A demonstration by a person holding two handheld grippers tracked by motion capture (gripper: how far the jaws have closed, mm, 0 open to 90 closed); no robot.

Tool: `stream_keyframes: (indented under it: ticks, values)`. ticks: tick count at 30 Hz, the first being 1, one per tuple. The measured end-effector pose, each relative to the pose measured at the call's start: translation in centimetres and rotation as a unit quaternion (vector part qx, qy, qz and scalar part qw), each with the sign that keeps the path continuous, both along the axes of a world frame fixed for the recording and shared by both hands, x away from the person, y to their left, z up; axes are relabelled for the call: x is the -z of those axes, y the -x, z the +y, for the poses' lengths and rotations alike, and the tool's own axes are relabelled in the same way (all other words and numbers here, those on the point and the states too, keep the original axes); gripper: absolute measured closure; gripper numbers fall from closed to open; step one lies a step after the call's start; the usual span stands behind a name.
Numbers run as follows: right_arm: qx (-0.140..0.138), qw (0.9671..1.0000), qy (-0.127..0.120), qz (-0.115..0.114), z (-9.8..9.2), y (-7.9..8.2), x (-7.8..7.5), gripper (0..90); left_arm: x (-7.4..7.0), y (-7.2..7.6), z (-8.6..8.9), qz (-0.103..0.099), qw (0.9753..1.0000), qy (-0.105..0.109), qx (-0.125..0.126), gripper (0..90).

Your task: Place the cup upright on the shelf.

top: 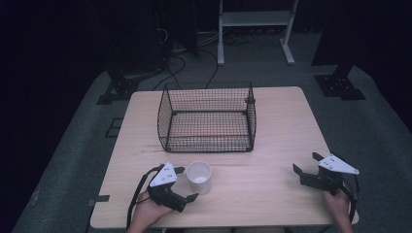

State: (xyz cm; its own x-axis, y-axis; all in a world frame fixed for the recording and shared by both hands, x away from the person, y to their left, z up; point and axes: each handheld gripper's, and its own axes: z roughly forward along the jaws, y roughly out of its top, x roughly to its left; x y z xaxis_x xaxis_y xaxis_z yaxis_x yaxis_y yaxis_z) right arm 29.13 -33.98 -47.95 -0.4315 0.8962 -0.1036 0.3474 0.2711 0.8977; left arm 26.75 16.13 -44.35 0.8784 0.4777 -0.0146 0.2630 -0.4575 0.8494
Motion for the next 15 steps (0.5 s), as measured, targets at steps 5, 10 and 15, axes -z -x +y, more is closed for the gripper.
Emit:
stream_keyframes:
  ticks: [5, 10, 15]
  values:
    - [0.0, 1.0, 0.0, 0.0, 0.0, 0.0, 0.0, 13.1, 0.5, -0.8, -0.5, 0.01, 0.9999, -0.011, -0.003, 2.3]
    - [0.0, 1.0, 0.001, 0.0, 0.0, 0.0, 0.0, 13.1, 0.5, -1.4, -1.2, 0.016, 0.9996, -0.024, 0.001, 2.3]
    - [-0.002, 1.0, 0.001, -0.001, 0.1, 0.0, 0.0, 13.1, 0.5, -1.7, -2.3, 0.02, 0.9992, -0.034, 0.008, 2.4]
